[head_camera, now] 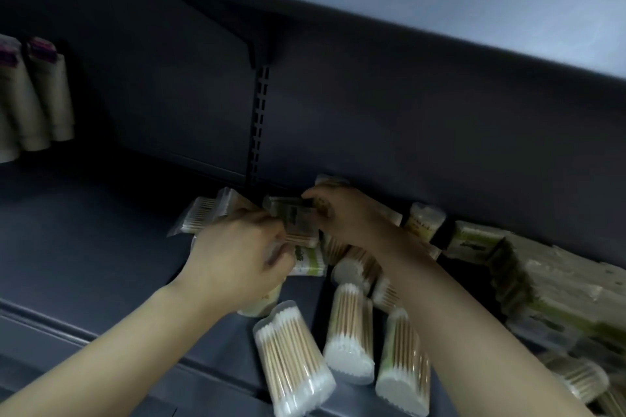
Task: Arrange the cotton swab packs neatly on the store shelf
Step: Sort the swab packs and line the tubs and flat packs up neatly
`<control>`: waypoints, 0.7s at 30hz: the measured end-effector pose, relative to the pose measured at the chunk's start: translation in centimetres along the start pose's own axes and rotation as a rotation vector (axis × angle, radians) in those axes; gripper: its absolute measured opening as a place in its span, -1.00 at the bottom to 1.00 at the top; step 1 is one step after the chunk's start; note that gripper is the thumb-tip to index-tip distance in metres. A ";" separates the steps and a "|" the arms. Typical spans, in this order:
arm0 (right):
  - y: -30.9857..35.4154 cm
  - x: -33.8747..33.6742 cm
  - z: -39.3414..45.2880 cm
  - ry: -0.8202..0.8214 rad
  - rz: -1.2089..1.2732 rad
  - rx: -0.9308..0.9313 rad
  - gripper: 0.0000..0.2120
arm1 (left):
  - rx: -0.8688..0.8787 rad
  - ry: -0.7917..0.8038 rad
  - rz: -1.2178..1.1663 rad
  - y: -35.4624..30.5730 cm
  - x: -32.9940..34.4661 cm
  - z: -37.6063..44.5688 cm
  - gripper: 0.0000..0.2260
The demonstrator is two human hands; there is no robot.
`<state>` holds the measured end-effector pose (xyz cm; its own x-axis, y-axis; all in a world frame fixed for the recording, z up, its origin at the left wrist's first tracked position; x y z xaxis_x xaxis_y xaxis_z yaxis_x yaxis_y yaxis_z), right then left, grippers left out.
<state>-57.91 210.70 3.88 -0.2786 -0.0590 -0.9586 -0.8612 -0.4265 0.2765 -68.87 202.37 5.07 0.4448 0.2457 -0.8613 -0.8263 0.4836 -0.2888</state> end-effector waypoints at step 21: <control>0.4 3.7 2.4 0.320 0.017 0.030 -0.69 | -0.125 -0.076 0.052 1.6 -1.5 0.0 -0.79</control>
<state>-60.31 212.45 0.59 -0.1489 -0.3489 -0.9253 -0.8709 -0.3970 0.2898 -70.84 202.81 5.89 0.4213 0.3330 -0.8436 -0.8833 0.3615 -0.2984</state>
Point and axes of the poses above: each hand's wrist, its own z-axis towards the middle knuckle, its own x-axis out of the palm, y = z × x, the point moved 10 cm from there along z, towards the middle knuckle, and after that the axes turned 5 degrees about y, right-handed, at the moved point
